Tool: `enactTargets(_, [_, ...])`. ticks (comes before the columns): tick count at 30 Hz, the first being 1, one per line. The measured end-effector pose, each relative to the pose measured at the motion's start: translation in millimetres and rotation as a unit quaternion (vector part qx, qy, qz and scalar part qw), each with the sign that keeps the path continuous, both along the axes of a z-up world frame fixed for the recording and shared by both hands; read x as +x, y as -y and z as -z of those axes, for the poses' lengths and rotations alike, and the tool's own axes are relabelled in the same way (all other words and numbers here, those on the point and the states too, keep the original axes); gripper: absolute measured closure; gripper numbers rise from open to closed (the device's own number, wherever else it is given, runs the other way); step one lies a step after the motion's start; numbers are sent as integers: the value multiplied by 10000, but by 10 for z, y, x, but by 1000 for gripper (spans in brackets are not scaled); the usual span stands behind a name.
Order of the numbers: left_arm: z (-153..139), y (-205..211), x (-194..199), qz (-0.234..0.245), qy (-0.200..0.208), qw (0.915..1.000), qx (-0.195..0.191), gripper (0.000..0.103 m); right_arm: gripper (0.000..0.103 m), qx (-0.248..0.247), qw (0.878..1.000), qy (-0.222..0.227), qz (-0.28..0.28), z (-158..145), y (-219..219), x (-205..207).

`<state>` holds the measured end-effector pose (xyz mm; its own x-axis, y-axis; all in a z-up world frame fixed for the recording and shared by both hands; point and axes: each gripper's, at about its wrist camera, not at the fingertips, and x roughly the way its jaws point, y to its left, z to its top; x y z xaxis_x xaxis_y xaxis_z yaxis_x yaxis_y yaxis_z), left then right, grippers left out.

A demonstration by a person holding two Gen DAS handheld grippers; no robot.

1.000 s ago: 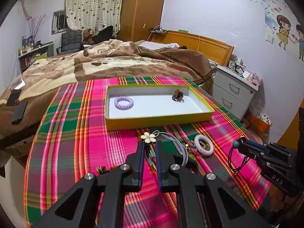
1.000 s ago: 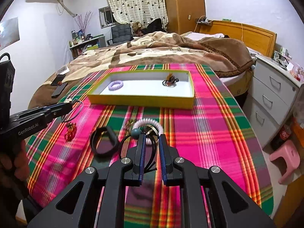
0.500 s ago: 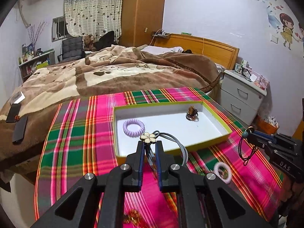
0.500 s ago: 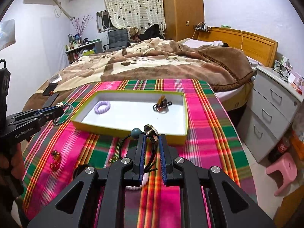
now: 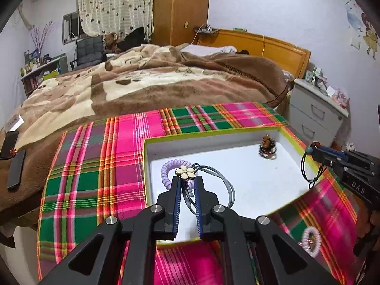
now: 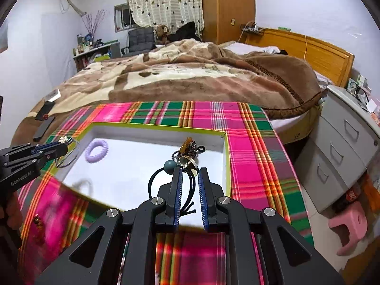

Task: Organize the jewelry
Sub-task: 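Lower the flower clip into the box with the left tool while the right tool releases the hair band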

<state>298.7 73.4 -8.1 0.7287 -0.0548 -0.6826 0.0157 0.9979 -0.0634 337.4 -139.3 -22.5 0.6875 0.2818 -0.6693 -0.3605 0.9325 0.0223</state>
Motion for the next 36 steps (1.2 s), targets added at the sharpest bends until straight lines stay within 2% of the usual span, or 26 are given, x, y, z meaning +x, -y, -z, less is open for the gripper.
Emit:
enactTargets(7, [279,-57,236,-23,-491,9988,-18,92,89,-79,9992,-391,21,266,-70,327])
enactTargets(12, [362,-82,338,-45,-635,9980,4,92,89,-182,9985,-506,31,357,-104,448])
enactTargets(20, [376,-116,508,-155,-598,9980,132,92,89,-253,9977,-609,145,422,-83,655])
enactTargets(27, [354,-135,490,-190,-482,9985,157,92,88,-286,9976,-623,98,426,-97,668])
enactTargets(29, [344,-133,472,-180,-460,9986,171,92,85,-291,9977,-615,65,426,-110,655])
enactTargets(34, [322,-139,412,-184,-394,9989,200,92,66,-311,9982,-516,-7,376,-133,584])
enactTargets(36, [304,-155,391,-196,-352,9991,142,91,66,-261,9985,-473,-29,341,-126,546])
